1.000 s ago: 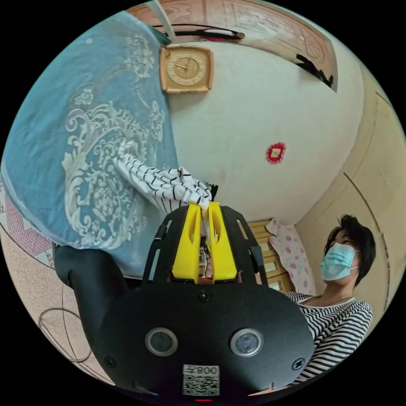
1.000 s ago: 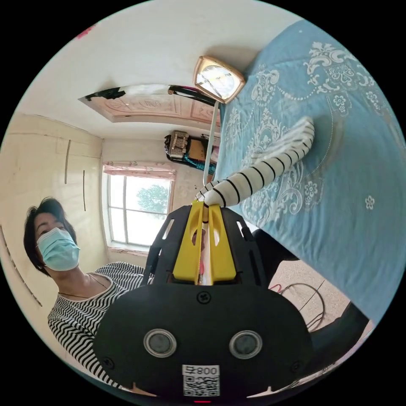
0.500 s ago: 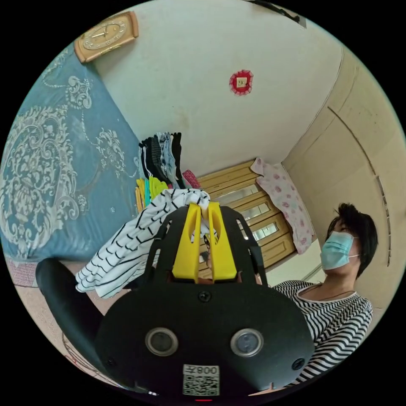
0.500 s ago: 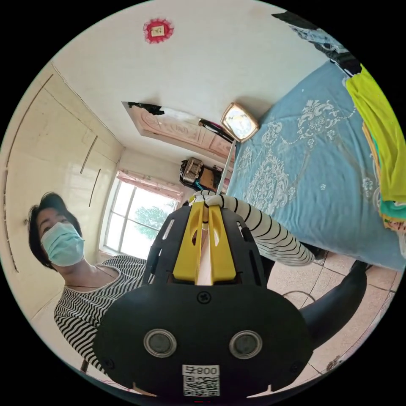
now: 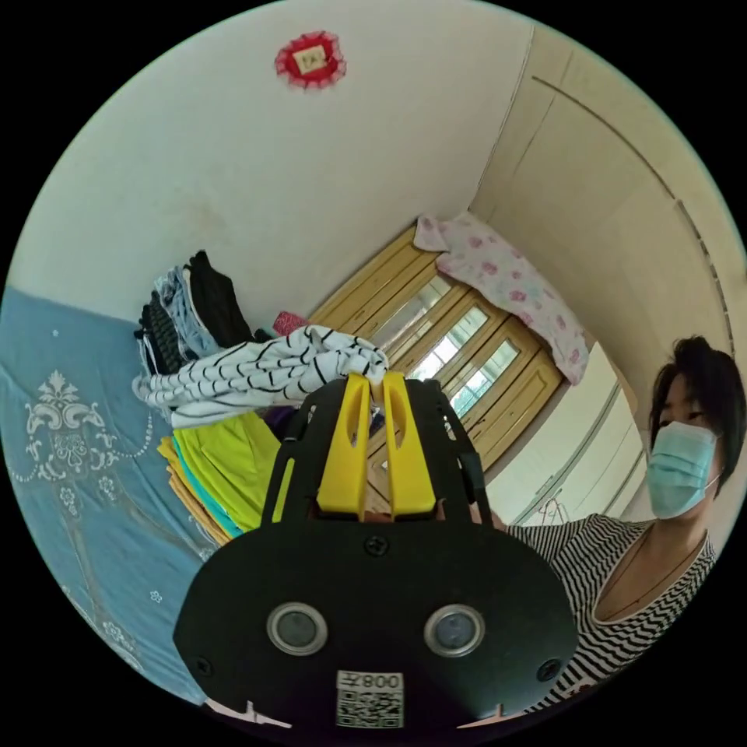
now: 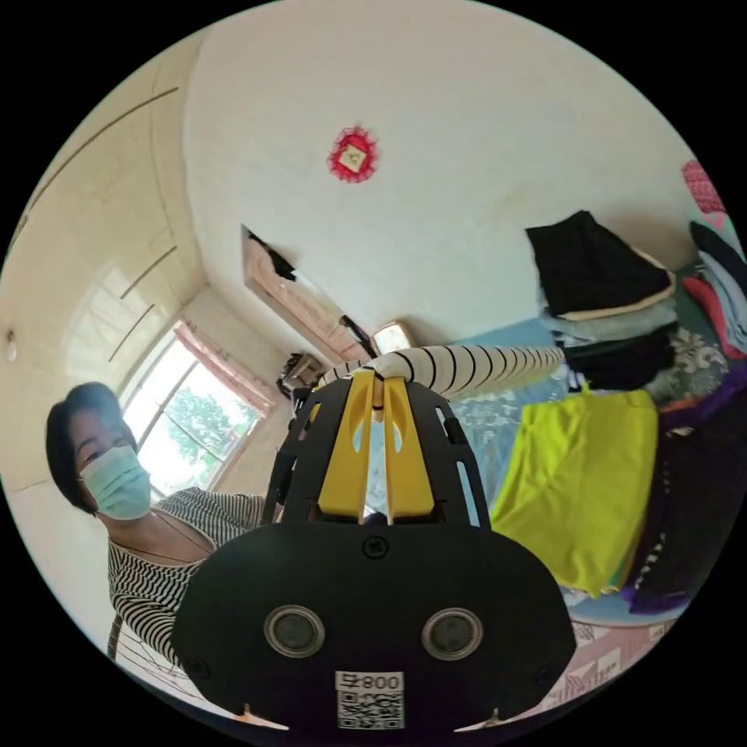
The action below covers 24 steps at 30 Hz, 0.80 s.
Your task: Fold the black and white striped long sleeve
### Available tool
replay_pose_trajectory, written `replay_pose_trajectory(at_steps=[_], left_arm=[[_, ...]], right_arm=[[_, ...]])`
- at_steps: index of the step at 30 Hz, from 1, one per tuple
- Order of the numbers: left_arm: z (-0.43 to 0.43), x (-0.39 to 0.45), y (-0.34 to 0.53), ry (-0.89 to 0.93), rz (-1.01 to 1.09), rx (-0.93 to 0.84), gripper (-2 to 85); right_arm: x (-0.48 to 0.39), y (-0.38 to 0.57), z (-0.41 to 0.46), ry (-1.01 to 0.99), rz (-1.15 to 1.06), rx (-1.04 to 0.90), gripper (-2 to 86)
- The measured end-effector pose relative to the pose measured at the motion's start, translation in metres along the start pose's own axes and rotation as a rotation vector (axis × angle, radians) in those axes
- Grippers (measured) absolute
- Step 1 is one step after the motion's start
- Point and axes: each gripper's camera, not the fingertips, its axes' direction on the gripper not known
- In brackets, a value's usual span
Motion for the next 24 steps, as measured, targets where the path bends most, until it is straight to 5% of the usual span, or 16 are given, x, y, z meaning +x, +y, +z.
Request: replay_pose_trajectory(at_steps=[7,19,24], left_arm=[[0.196,-0.130,0.109,-0.118,-0.263,-0.433,3.6],[0.323,-0.213,0.194,-0.101,-0.329,-0.581,4.6],[0.347,-0.249,0.225,-0.076,-0.434,-0.587,4.4]], right_arm=[[0.185,0.103,-0.087,0.188,0.464,-0.109,1.6],[0.240,0.153,-0.154,0.222,0.518,-0.222,1.8],[0.258,0.187,-0.179,0.140,0.594,-0.129,1.7]])
